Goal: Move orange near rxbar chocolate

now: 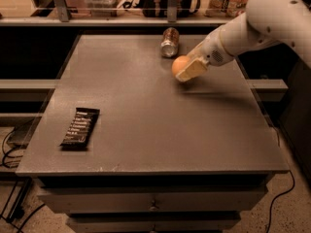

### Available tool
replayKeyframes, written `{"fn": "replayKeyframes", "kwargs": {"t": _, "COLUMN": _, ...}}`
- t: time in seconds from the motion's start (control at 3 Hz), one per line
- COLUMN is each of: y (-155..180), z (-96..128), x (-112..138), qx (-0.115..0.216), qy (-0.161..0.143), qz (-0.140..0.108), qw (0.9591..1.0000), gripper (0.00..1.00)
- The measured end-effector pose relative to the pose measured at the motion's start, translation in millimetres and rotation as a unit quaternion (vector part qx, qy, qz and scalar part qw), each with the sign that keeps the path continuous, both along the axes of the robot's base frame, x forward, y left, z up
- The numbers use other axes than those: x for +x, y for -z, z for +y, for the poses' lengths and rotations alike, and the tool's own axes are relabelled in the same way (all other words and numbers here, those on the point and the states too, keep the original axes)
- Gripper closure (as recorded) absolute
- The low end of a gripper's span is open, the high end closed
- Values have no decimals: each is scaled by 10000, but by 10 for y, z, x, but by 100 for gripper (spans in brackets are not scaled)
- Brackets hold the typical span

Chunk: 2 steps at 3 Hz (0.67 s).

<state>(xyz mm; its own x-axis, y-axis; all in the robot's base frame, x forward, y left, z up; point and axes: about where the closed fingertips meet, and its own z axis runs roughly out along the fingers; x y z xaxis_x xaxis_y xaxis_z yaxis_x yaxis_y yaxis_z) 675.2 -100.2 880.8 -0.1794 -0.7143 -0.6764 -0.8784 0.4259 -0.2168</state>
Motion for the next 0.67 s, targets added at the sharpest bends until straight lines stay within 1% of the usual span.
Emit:
{"fn": "replayKeyframes", "kwargs": {"t": 0.33, "y": -59, "z": 810, "x": -315, "qx": -186, "qy": -879, "qz": 23, "qw": 9960, "gripper": 100}}
{"fn": "replayKeyframes", "kwargs": {"t": 0.67, "y": -58, "z": 898, "x": -337, "qx": -180, "qy": -955, "qz": 31, "qw": 9953, "gripper": 100}}
